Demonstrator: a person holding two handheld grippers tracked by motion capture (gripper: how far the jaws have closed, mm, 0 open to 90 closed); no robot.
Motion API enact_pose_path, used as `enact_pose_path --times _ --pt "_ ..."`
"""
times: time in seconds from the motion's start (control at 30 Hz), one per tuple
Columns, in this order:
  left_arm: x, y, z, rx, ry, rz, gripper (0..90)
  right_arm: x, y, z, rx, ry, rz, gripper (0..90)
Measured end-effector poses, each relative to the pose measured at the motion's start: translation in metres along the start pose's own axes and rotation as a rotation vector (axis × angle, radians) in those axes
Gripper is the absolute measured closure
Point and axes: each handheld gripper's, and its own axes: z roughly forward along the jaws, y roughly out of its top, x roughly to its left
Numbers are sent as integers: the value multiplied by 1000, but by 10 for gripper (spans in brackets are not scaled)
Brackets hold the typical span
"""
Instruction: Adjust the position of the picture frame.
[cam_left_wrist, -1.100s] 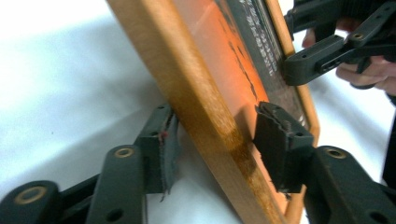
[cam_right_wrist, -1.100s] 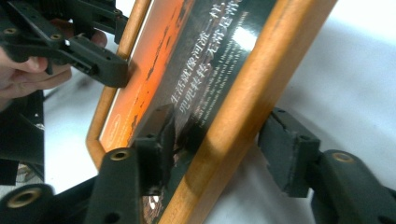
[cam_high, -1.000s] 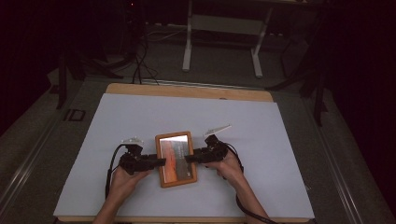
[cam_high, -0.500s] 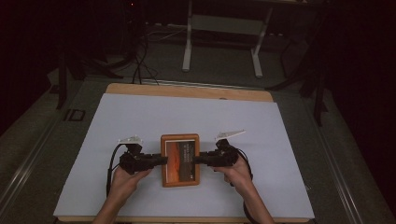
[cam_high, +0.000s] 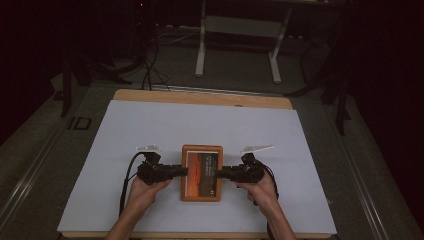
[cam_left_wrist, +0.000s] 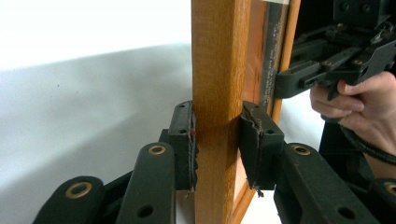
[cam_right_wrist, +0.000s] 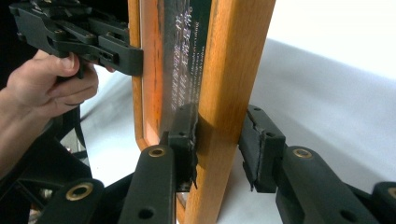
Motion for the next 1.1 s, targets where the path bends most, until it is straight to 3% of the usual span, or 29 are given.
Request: enact_pose_path --times 0.27,0.43,0.7,1.1 --pt "3 0 5 -13 6 -20 679 -3 -2 1 -7 -14 39 667" --pt "4 0 9 -13 36 -29 662 -4 1 4 2 -47 44 653" --pt "14 0 19 -2 88 -69 620 -14 3 13 25 -91 101 623" --pt "30 -1 29 29 71 -127 581 -31 2 25 53 -62 184 588"
